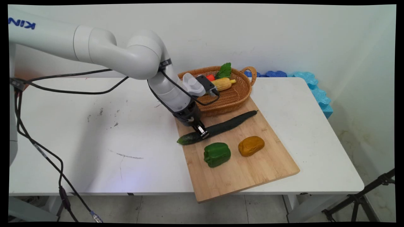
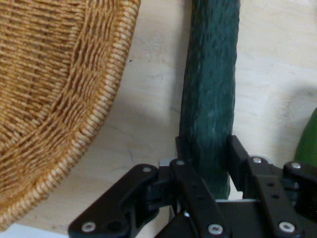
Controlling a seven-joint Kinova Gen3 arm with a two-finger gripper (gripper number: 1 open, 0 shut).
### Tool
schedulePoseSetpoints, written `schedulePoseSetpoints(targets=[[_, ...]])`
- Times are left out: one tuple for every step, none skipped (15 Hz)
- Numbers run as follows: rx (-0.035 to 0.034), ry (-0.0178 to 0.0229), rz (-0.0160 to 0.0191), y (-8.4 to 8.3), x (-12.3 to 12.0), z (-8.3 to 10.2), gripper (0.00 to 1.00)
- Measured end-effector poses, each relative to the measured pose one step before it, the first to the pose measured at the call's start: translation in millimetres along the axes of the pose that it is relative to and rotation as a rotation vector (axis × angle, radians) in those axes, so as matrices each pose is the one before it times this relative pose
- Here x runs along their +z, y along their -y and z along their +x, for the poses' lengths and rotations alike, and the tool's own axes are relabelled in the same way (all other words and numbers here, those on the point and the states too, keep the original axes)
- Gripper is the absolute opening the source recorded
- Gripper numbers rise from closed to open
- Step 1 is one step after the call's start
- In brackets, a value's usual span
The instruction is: Place the picked object in the vegetable basket
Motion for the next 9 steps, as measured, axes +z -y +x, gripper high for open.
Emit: schedulePoseSetpoints(targets=[[0.00516, -0.00781, -0.00307, -0.62, -3.07, 0.37, 0.00], [0.00344, -0.00570, -0.00220, -0.53, -3.09, 0.52, 0.00], [0.00236, -0.00786, -0.00405, -0.34, -5.57, 0.88, 0.00], [0.00322, -0.00931, -0.00526, -0.57, -7.14, 1.50, 0.00], [0.00270, -0.00961, -0.00591, -0.44, -7.77, 2.02, 0.00], [0.00310, -0.01088, -0.00977, -0.71, -11.28, 2.64, 0.00], [0.00217, -0.01128, -0.01248, -0.59, -12.35, 3.27, 0.00], [0.00065, -0.01106, -0.01344, -0.45, -11.40, 3.60, 0.00], [0.00028, -0.01999, -0.02354, -0.08, -20.75, 6.68, 0.00]])
